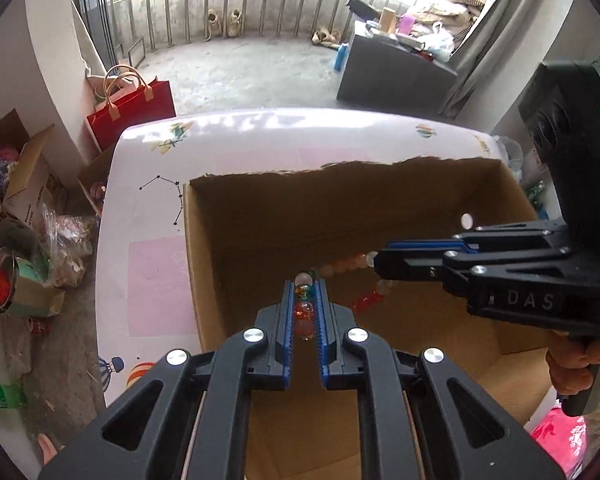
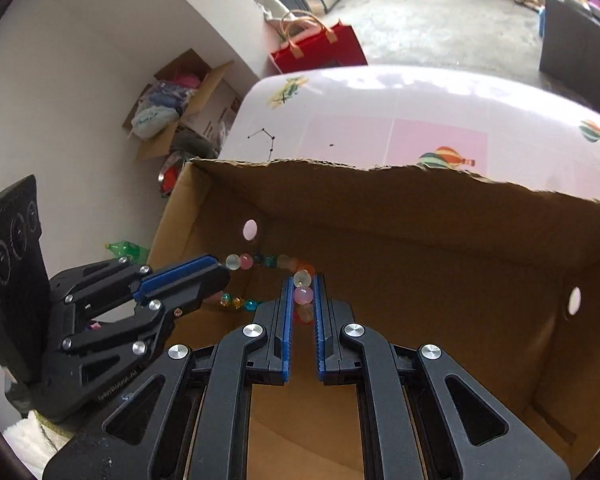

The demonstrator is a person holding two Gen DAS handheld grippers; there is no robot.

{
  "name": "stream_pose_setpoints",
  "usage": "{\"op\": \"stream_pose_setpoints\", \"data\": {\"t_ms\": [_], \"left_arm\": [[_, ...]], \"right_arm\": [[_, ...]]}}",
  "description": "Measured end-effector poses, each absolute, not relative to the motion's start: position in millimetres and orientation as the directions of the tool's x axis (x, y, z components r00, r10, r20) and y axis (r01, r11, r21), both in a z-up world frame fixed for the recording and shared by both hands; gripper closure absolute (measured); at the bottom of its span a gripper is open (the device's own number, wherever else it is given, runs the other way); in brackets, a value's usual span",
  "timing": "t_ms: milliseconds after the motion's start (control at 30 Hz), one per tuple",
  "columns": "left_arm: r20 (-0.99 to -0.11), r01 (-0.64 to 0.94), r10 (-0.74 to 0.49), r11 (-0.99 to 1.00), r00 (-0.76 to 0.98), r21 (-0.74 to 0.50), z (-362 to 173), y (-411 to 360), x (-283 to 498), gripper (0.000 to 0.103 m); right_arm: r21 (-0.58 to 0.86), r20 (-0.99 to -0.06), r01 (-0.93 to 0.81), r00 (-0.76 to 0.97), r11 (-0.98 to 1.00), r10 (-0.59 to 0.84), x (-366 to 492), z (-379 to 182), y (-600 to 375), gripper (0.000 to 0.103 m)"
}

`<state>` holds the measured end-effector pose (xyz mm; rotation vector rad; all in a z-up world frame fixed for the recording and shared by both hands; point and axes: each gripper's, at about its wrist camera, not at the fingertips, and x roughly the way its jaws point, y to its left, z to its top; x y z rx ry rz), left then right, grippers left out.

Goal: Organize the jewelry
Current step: 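Carry the bracelet into the cardboard box and open the left gripper, then move the right gripper over the pink-strapped watch face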

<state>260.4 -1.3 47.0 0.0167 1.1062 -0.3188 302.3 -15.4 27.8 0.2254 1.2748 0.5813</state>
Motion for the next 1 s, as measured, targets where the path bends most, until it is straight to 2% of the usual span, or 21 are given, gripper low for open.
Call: {"op": "stream_pose_setpoints", "data": {"t_ms": [100, 133, 233, 333, 433, 500, 600, 733, 800, 900, 1000], "left_arm": [[-0.876, 0.282, -0.198, 0.956, 0.44, -0.075, 49, -7, 258, 0.093], [-0.877, 0.287, -0.191, 0.956, 0.442, -0.063, 49, -8, 257, 0.093], [-0.863, 0.299, -0.173, 0.954, 0.476, -0.026, 54, -11, 250, 0.083], [-0.828, 0.309, -0.166, 0.951, 0.535, 0.009, 70, -13, 235, 0.072], [-0.777, 0.32, -0.197, 0.947, 0.599, 0.007, 92, -10, 212, 0.051], [-0.738, 0.324, -0.22, 0.946, 0.638, -0.002, 106, -5, 193, 0.033], [-0.681, 0.332, -0.257, 0.943, 0.685, -0.021, 122, 4, 152, 0.023], [-0.628, 0.365, -0.339, 0.926, 0.7, -0.094, 130, 12, 97, 0.014], [-0.612, 0.384, -0.392, 0.911, 0.687, -0.153, 125, 16, 71, 0.007], [-0.62, 0.394, -0.448, 0.889, 0.644, -0.232, 101, 13, 44, 0.006], [-0.694, 0.371, -0.415, 0.901, 0.588, -0.224, 60, -5, 33, 0.006]], "right_arm": [[0.489, -0.84, -0.262, 0.116, 0.832, 0.53, 317, 19, -15, 0.095], [0.494, -0.839, -0.256, 0.11, 0.831, 0.533, 320, 20, -16, 0.091], [0.494, -0.832, -0.26, 0.135, 0.83, 0.538, 322, 30, -27, 0.083], [0.504, -0.807, -0.258, 0.199, 0.824, 0.556, 309, 54, -43, 0.082], [0.512, -0.759, -0.283, 0.293, 0.811, 0.581, 285, 91, -66, 0.08], [0.51, -0.708, -0.305, 0.383, 0.805, 0.593, 255, 120, -86, 0.078], [0.504, -0.618, -0.335, 0.504, 0.796, 0.603, 200, 156, -121, 0.073], [0.467, -0.525, -0.352, 0.628, 0.811, 0.575, 115, 178, -161, 0.058], [0.464, -0.503, -0.343, 0.657, 0.817, 0.561, 80, 172, -175, 0.054], [0.465, -0.514, -0.308, 0.669, 0.83, 0.536, 37, 147, -188, 0.049], [0.467, -0.572, -0.268, 0.635, 0.843, 0.519, 17, 111, -189, 0.049]]}}
